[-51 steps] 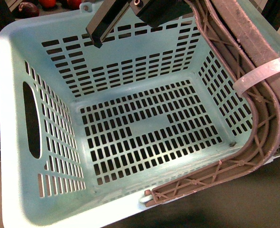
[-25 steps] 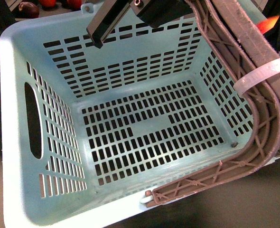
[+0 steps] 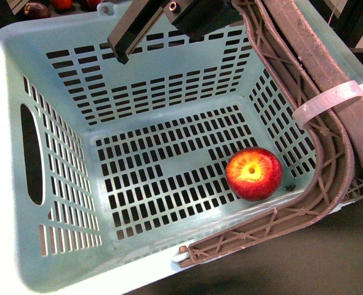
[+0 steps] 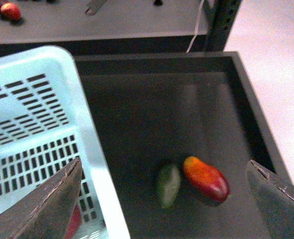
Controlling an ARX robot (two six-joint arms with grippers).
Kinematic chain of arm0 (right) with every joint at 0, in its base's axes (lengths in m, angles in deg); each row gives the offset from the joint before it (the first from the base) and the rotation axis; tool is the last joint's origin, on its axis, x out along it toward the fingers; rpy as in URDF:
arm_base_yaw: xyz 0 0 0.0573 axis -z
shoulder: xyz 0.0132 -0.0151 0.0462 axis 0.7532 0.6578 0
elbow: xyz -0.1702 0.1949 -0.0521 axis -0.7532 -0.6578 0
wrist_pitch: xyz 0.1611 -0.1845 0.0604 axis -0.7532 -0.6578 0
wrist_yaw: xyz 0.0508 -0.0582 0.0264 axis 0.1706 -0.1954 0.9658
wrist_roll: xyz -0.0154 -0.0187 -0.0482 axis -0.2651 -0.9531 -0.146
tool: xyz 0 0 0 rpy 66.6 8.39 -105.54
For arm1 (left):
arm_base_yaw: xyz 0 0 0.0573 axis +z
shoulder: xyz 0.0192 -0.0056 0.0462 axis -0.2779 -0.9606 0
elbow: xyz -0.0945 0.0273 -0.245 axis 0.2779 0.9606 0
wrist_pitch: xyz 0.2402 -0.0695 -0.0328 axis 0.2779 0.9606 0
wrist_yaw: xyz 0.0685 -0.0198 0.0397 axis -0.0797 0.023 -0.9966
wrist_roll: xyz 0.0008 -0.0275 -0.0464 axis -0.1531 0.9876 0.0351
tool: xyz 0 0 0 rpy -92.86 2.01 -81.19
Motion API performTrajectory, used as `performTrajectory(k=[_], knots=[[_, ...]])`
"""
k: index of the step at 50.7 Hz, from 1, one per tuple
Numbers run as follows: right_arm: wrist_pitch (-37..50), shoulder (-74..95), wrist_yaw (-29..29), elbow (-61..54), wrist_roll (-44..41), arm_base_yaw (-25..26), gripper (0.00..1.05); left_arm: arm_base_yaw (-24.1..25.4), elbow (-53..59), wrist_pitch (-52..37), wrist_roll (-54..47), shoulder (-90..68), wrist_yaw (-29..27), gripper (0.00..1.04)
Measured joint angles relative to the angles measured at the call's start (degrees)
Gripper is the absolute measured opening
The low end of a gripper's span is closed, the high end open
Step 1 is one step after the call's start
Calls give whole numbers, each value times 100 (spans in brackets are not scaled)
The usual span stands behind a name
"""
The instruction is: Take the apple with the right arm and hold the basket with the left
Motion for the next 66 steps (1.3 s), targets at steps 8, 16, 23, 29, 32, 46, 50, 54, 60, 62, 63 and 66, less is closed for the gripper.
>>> performTrajectory(k=[8, 16, 23, 29, 32, 46, 50, 54, 60, 62, 63, 66], knots=[[160, -61, 96, -61, -55, 55, 95, -26, 0, 0, 0, 0, 42, 15], [2391, -164, 254, -1036, -61, 96, 74, -26, 0, 0, 26, 0, 98, 15], [2944, -514, 262, -1460, -63, 98, 55, -17, 0, 0, 9, 0, 31, 15], [2944, -837, 260, -1808, -63, 103, 33, -17, 0, 0, 4, 0, 17, 15], [2909, -975, 260, -1934, -63, 105, 23, -17, 0, 0, 2, 0, 31, 15], [2498, -1897, 262, -2437, -81, 107, 2, -17, 0, 0, 4, 0, 50, 15], [2358, -2122, 262, -2514, -79, 107, 2, -17, 0, 0, 7, 0, 55, 15], [2168, -2404, 262, -2597, -81, 109, 2, -17, 0, 0, 4, 0, 35, 15], [1886, -2782, 262, -2697, -81, 109, 2, -17, 0, 0, 2, 0, 20, 15], [1967, -2841, 262, -2791, -79, 109, 2, -17, 0, 0, 7, 0, 26, 15], [1996, -2879, 262, -2824, -83, 109, 2, -17, 0, 0, 4, 0, 35, 15], [1943, -2979, 269, -2824, -81, 109, 2, -17, 0, 0, 4, 0, 42, 15]])
